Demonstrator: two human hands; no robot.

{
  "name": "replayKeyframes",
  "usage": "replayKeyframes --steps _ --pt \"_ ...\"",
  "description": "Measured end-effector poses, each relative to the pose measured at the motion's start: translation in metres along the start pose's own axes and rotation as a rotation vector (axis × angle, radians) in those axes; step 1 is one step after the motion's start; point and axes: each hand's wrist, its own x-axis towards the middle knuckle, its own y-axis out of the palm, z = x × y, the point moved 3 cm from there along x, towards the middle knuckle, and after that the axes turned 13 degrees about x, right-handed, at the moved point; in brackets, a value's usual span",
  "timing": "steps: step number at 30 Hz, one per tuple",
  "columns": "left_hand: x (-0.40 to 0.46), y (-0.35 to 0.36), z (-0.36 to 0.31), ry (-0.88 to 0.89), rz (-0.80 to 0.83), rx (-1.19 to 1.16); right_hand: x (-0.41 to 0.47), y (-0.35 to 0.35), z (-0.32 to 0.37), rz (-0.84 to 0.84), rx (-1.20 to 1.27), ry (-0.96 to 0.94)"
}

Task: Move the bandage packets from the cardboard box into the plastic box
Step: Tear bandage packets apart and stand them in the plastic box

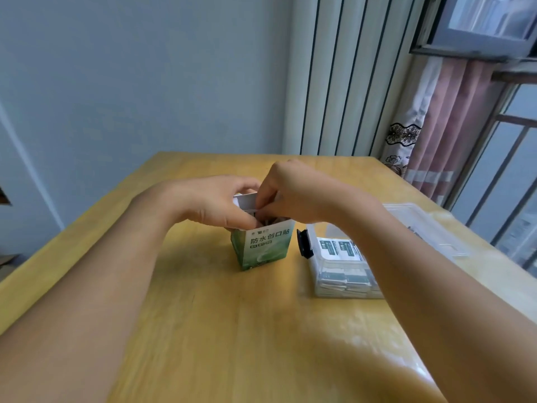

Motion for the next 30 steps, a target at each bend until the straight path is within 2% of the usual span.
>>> replayKeyframes --steps 7,16,21,23,26,30 --pt "0.004 -0.006 0.009 -0.097 -0.087 0.037 -0.003 -0.007 -0.008 0.017 0.147 -0.019" --pt "0.005 -0.008 0.003 -0.036 -0.189 0.041 -0.003 0.002 -0.005 0.056 0.073 -0.037" --pt "0.0 -0.018 0.0 -0.111 -0.353 0.153 -0.004 -0.02 -0.012 -0.127 0.121 -0.051" --pt "-0.001 -0.023 -0.005 -0.076 -0.426 0.083 -0.006 -0.037 -0.015 -0.208 0.227 -0.053" --pt "-0.003 -0.029 -0.014 0.037 -0.515 -0.141 -0.016 -0.058 -0.014 -0.283 0.389 -0.072" --pt "-0.007 -0.026 -0.04 0.167 -0.474 -0.481 -0.027 -0.075 -0.007 -0.349 0.397 -0.078"
